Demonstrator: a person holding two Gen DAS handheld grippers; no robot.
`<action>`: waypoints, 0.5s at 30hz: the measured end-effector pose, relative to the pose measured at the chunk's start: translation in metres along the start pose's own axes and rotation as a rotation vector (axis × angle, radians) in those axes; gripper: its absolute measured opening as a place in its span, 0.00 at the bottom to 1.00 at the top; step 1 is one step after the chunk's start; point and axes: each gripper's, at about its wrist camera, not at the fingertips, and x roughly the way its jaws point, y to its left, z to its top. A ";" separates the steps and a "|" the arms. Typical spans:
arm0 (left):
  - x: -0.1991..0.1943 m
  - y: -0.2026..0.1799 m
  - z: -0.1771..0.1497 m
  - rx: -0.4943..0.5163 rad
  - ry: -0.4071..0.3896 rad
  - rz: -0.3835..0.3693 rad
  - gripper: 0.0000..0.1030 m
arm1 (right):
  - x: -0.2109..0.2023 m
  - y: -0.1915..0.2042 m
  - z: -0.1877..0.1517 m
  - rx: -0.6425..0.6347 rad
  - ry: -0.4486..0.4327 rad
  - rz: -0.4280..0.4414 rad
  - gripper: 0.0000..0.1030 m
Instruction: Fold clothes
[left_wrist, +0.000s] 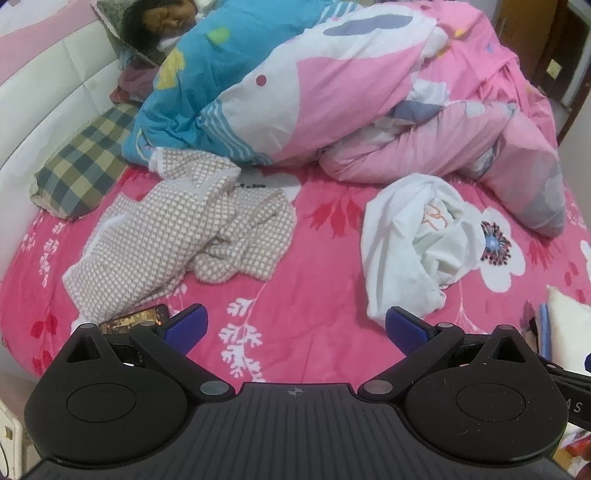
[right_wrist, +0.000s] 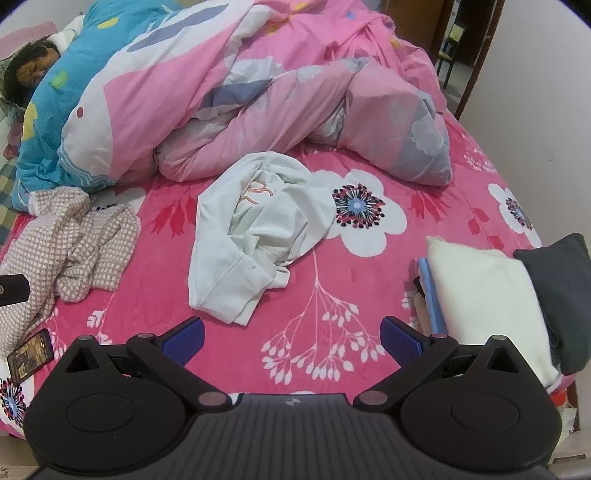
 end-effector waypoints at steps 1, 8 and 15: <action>0.000 -0.001 0.000 0.006 0.002 0.006 1.00 | 0.000 0.001 0.000 0.000 0.000 0.001 1.00; 0.001 -0.004 -0.001 0.032 -0.011 0.010 1.00 | 0.001 0.003 -0.001 -0.003 -0.001 0.004 1.00; 0.005 0.001 -0.001 0.013 0.008 0.009 1.00 | 0.003 0.003 0.000 -0.001 0.004 0.000 1.00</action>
